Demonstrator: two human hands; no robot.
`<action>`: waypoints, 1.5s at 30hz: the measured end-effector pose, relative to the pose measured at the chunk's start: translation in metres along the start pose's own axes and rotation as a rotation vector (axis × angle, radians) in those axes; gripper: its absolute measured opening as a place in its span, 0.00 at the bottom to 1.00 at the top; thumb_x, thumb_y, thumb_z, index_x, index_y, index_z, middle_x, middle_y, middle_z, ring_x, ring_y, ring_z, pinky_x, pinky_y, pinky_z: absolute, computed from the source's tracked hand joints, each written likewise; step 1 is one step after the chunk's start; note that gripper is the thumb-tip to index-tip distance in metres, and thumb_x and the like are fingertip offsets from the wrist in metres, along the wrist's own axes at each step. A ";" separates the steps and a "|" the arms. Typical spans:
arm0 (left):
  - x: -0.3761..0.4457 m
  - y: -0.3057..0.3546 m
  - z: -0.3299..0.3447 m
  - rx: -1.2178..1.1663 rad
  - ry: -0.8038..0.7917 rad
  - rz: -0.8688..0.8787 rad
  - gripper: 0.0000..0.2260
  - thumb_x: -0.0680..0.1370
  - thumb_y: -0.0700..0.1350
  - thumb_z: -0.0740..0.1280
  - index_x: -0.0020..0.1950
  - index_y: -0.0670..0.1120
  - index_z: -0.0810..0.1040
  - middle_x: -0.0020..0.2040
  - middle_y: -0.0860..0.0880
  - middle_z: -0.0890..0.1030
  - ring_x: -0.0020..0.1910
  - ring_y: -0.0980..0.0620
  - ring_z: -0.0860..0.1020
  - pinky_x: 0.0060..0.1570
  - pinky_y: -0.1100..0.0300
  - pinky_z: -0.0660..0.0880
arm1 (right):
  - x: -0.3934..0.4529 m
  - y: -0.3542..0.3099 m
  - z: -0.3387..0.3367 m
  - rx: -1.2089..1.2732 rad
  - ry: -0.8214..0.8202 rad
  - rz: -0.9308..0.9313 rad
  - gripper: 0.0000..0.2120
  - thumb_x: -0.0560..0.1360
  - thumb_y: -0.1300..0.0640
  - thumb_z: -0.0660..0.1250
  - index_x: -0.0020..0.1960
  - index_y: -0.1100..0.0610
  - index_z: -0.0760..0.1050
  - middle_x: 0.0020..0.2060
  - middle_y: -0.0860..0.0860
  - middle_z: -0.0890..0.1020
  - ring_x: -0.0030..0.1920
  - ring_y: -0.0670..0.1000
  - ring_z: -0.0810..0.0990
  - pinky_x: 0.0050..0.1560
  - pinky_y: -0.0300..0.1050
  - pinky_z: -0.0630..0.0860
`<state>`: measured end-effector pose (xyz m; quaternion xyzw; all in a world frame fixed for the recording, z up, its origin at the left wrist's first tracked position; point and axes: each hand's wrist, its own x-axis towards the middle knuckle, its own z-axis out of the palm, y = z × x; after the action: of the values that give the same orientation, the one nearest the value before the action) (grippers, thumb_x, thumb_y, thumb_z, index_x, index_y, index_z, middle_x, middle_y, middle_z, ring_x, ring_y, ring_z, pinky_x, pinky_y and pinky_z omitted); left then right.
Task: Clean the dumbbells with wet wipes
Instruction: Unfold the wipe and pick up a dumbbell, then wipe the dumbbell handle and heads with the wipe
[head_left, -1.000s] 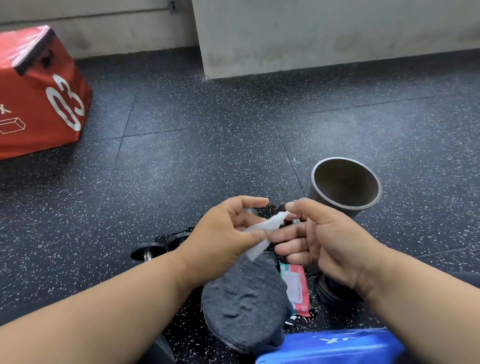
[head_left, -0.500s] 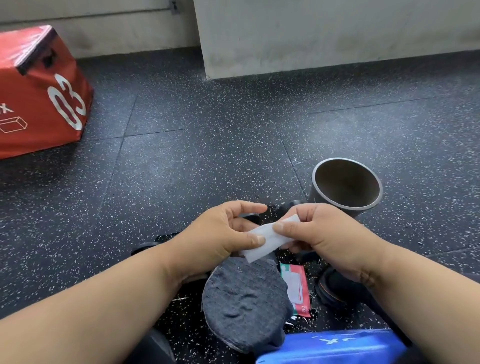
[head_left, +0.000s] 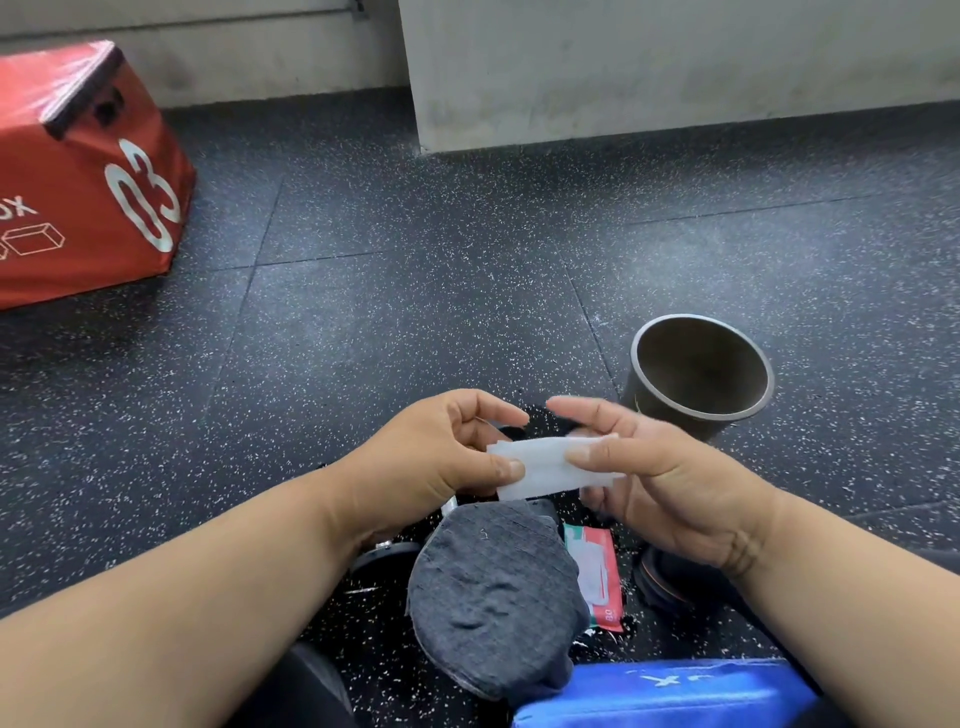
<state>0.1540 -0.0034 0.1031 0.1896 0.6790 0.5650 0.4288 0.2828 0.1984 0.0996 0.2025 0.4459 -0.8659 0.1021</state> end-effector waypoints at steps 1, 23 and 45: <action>0.000 0.000 0.000 0.007 -0.006 -0.003 0.17 0.77 0.29 0.75 0.62 0.44 0.81 0.42 0.48 0.85 0.40 0.49 0.82 0.45 0.57 0.80 | 0.001 0.004 -0.001 -0.044 -0.018 0.081 0.24 0.72 0.69 0.74 0.67 0.62 0.81 0.45 0.53 0.85 0.37 0.49 0.82 0.37 0.39 0.79; 0.041 -0.046 -0.159 0.938 0.215 -0.467 0.23 0.79 0.50 0.78 0.73 0.48 0.80 0.70 0.47 0.81 0.67 0.45 0.79 0.70 0.52 0.74 | 0.032 0.034 -0.010 -0.394 0.202 -0.026 0.10 0.82 0.64 0.66 0.57 0.60 0.86 0.54 0.58 0.89 0.50 0.52 0.88 0.51 0.40 0.86; 0.183 -0.304 -0.308 1.567 -0.251 -0.868 0.32 0.83 0.60 0.67 0.85 0.50 0.65 0.84 0.50 0.67 0.77 0.46 0.73 0.74 0.50 0.73 | 0.098 0.039 -0.026 -0.440 0.287 0.147 0.16 0.84 0.61 0.63 0.55 0.48 0.88 0.52 0.58 0.89 0.50 0.55 0.87 0.52 0.42 0.83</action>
<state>-0.1252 -0.1420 -0.2484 0.2149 0.8291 -0.2955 0.4232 0.2151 0.1974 0.0145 0.3278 0.6173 -0.7009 0.1419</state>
